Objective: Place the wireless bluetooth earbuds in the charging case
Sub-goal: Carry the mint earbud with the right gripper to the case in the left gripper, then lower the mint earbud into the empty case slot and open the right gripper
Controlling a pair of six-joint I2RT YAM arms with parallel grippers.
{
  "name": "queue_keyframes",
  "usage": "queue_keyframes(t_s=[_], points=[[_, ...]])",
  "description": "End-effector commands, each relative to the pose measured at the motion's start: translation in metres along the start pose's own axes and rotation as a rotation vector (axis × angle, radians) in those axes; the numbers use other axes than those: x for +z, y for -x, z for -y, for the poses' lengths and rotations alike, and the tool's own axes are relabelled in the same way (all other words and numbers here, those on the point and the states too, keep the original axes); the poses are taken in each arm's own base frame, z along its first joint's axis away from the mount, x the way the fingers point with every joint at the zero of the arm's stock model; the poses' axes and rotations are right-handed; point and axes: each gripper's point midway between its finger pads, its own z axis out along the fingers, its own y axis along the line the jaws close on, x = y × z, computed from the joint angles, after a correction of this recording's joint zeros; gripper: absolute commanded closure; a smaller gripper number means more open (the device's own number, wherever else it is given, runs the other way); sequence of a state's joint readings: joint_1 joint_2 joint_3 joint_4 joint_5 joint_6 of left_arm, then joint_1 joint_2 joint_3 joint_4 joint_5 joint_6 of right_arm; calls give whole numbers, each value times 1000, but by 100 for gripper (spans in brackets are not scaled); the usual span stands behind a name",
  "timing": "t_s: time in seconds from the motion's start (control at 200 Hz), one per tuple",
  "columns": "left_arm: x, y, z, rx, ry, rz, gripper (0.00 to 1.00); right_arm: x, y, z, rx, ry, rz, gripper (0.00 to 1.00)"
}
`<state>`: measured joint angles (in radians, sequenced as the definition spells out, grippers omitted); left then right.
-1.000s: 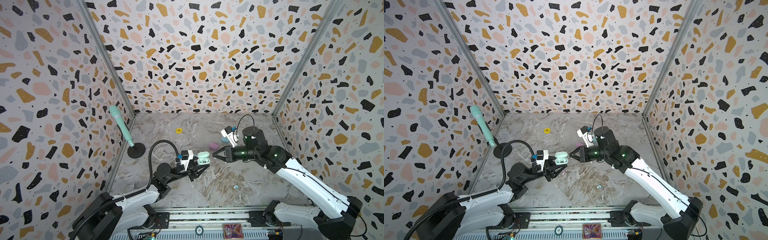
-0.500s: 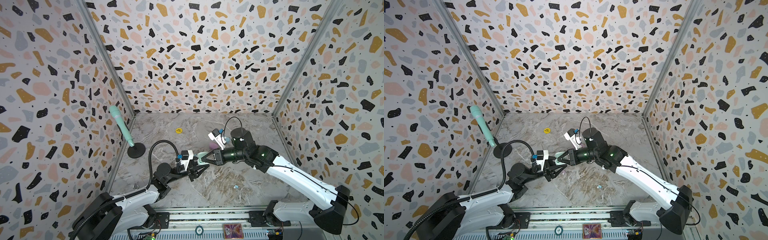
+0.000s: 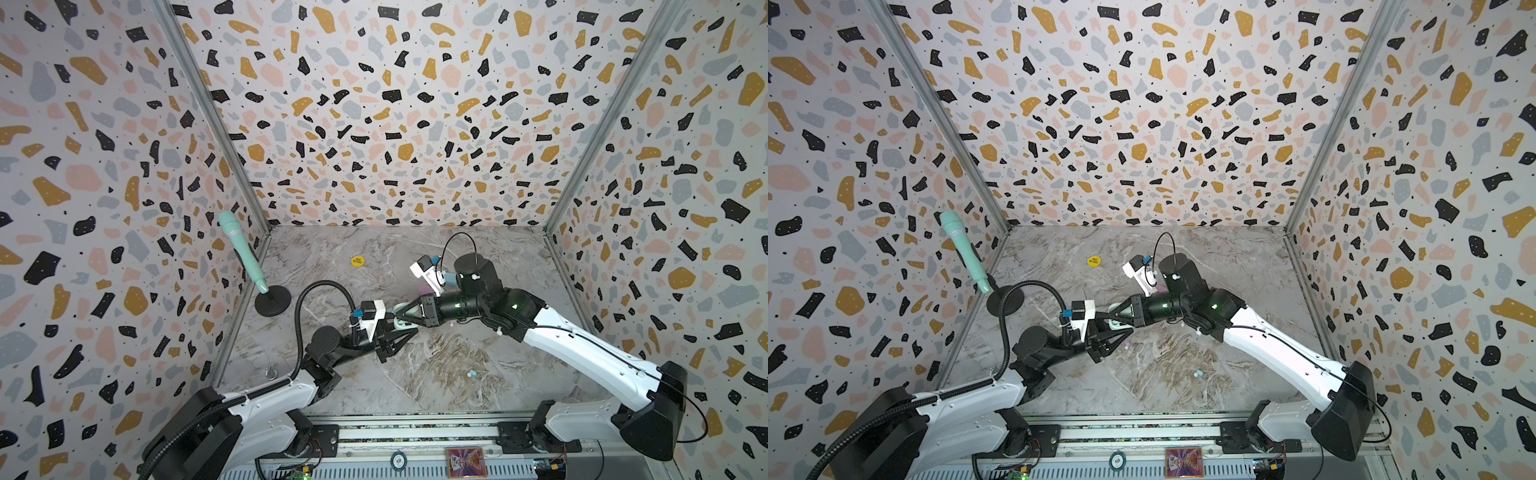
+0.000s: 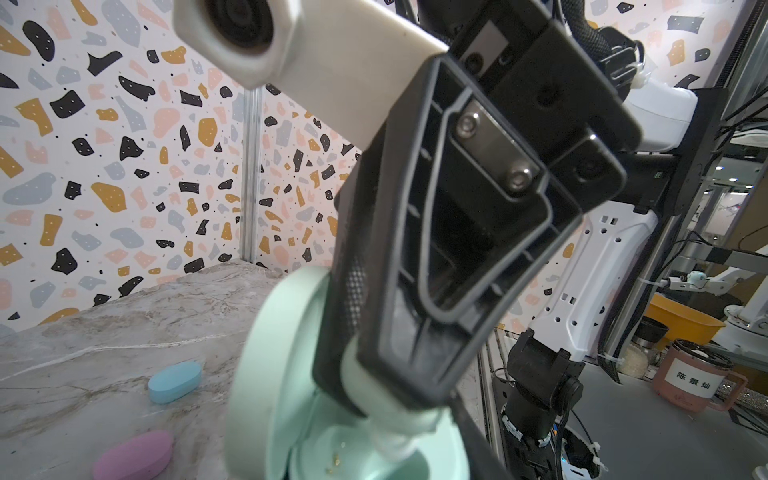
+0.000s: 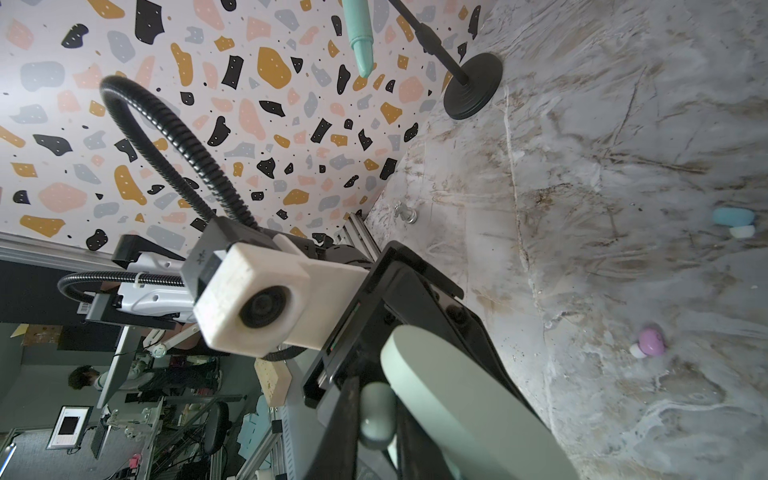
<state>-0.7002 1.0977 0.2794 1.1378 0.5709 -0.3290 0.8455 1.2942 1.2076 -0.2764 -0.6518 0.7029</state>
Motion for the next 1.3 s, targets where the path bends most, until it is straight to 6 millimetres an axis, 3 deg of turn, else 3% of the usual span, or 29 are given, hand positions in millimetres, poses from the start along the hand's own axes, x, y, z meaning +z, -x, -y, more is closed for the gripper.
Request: queue_keyframes(t_s=[0.0,0.731,1.297], points=[[1,25,7,66,-31,72,86,-3,5,-16,-24,47,11,88],[-1,28,9,75,-32,83,86,5,-13,4,16,-15,-49,87],[-2,28,10,73,-31,84,86,0,-6,5,7,-65,-40,71]])
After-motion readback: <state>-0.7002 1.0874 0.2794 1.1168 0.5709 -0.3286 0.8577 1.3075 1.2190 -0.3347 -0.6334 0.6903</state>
